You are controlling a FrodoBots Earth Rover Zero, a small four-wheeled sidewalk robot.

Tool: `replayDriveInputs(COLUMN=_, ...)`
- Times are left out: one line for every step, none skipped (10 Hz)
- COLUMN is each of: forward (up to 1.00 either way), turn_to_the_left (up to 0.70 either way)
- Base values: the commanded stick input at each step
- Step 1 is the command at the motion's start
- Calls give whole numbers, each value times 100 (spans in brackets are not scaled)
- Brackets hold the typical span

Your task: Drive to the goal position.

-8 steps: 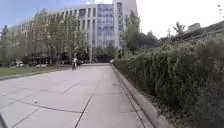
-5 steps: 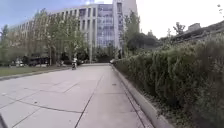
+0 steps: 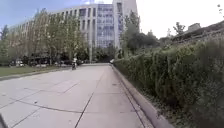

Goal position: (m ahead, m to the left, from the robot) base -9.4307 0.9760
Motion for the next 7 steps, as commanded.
replayDriveInputs(forward=70, turn_to_the_left=35)
replayDriveInputs(forward=70, turn_to_the_left=35)
replayDriveInputs(forward=70, turn_to_the_left=35)
replayDriveInputs(forward=70, turn_to_the_left=35)
replayDriveInputs(forward=70, turn_to_the_left=35)
replayDriveInputs(forward=70, turn_to_the_left=35)
replayDriveInputs(forward=70, turn_to_the_left=35)
